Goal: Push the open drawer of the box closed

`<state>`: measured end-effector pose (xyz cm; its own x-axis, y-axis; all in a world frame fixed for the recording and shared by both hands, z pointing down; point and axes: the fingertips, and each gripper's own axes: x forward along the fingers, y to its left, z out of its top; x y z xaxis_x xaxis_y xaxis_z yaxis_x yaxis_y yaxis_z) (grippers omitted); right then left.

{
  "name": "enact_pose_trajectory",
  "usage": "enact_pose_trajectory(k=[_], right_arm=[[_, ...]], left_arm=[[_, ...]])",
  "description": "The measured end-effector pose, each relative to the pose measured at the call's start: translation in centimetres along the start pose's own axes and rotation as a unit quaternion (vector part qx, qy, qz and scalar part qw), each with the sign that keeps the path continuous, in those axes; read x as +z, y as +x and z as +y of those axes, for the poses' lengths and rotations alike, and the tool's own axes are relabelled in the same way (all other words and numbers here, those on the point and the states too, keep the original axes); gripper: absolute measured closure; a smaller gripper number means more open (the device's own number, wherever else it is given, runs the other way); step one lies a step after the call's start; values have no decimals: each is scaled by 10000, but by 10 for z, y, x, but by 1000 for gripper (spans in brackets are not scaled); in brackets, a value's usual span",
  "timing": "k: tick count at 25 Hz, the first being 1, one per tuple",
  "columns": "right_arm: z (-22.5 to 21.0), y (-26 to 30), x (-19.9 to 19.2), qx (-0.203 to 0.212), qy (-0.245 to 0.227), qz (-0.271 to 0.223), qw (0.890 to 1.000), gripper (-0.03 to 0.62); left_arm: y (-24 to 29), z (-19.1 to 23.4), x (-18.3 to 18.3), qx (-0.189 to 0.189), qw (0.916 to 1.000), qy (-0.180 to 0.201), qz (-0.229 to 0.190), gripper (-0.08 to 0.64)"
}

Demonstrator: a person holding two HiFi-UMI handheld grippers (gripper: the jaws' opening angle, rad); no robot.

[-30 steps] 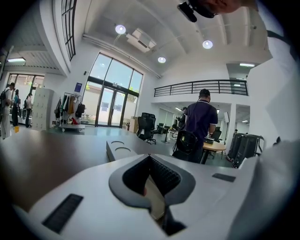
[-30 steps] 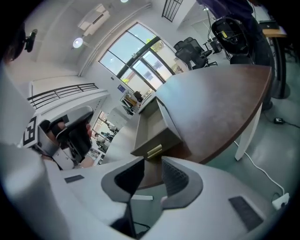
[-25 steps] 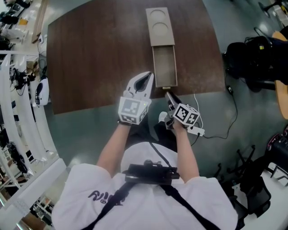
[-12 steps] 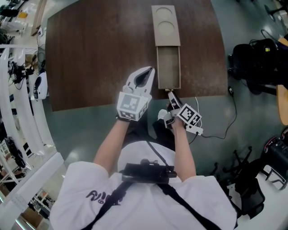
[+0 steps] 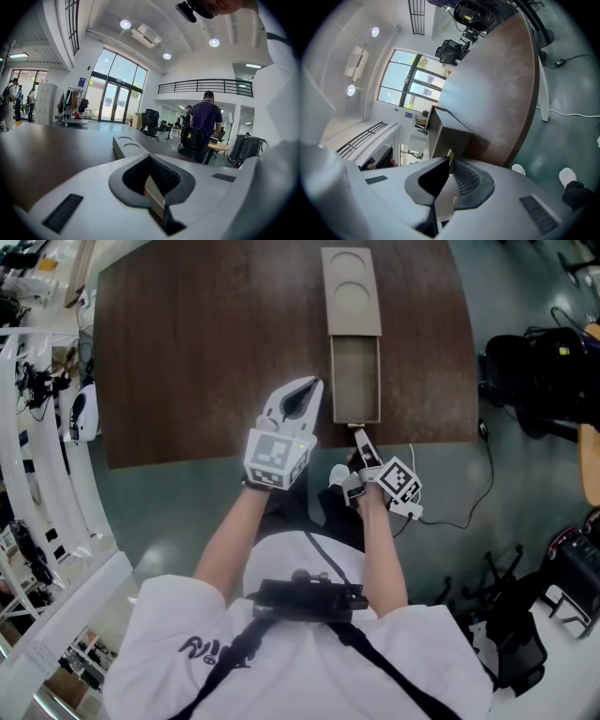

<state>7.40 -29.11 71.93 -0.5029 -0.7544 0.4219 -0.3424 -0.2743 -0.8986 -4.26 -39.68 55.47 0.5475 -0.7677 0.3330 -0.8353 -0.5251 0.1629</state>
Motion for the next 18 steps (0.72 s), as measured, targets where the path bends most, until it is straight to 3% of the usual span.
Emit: enact_pose_trajectory(k=[4,10,13,18], right_arm=[[-4,-1,11,-275,317,-85,9991,560],[9,25,21,87,334,25,9994,560],[7,27,23,-197,412,32,9990,560],[4,24,23,-337,374,73,9987,560]], left_arm=[[3,3,-3,37,10000,-21,34,549],[10,15,-6,86,9999,-75,89,549],[13,23,-5,130,9998,-100,99,549],[11,43,-7,303,9993,-148,154,549]])
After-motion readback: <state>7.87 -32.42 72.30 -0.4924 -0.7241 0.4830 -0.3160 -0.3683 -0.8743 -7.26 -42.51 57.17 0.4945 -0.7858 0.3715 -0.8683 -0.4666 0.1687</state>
